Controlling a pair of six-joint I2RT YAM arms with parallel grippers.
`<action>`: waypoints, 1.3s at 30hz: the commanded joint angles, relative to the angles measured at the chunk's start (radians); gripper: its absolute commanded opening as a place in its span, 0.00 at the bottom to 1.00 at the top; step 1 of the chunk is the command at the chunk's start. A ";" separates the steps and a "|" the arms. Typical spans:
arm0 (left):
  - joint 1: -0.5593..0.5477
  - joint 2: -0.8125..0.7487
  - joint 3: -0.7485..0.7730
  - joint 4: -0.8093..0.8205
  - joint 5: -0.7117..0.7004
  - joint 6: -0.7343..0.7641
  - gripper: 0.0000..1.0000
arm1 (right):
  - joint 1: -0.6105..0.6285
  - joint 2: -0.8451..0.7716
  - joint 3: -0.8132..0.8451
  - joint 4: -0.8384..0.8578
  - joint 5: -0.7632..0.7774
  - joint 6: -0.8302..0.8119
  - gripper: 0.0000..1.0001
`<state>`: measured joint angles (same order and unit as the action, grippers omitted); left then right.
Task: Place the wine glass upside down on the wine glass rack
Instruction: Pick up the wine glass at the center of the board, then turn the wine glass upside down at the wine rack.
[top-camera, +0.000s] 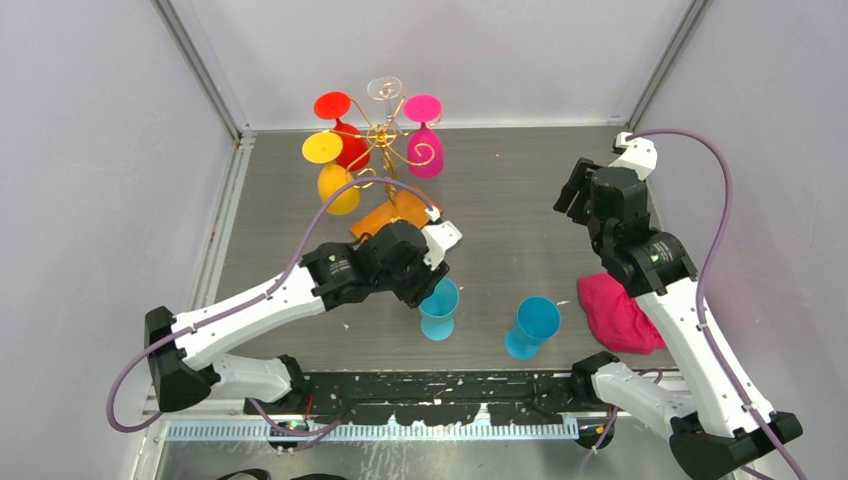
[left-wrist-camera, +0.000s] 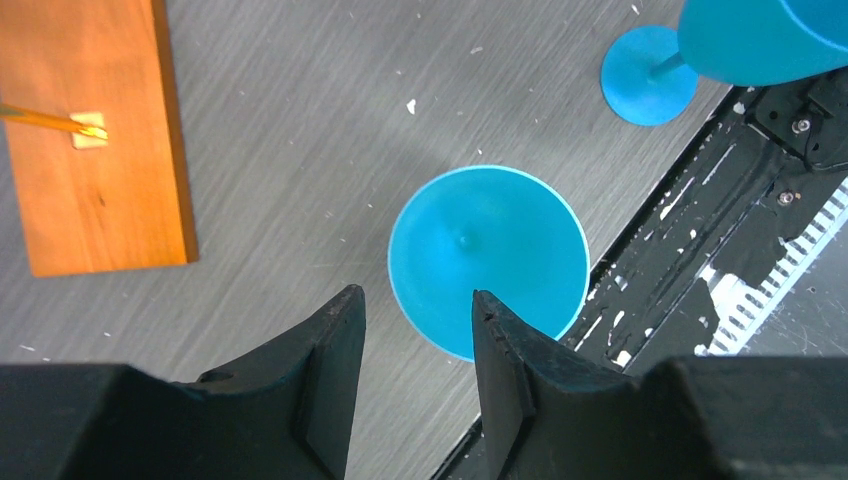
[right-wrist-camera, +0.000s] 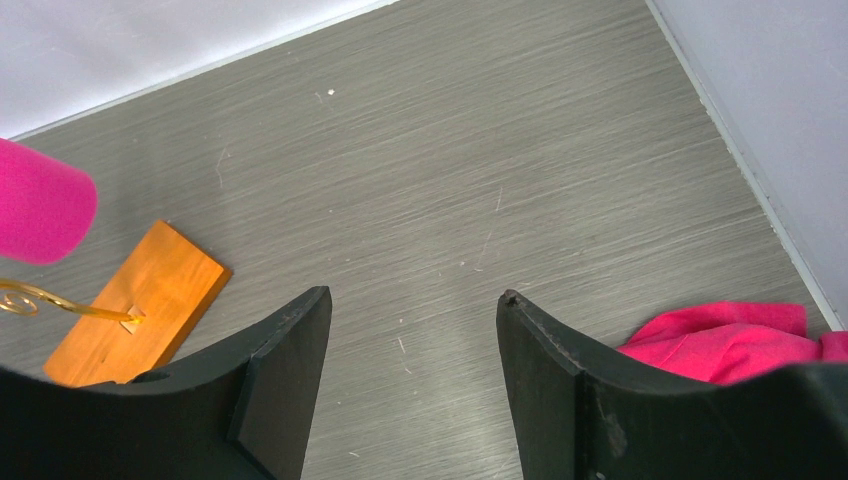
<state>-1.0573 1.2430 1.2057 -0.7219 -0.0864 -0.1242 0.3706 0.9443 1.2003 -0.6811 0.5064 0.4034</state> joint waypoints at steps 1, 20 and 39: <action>-0.021 -0.030 -0.029 0.053 -0.019 -0.055 0.44 | -0.003 -0.025 0.003 0.034 -0.014 0.014 0.67; -0.033 0.111 -0.094 0.117 -0.080 -0.094 0.27 | -0.003 -0.062 -0.016 0.027 -0.017 0.014 0.67; -0.068 -0.275 -0.115 0.246 -0.176 -0.295 0.01 | -0.005 -0.129 -0.017 0.060 -0.001 0.064 0.66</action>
<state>-1.1183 1.1641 1.1080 -0.6170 -0.1898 -0.3191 0.3706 0.8433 1.1835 -0.6800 0.5133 0.4297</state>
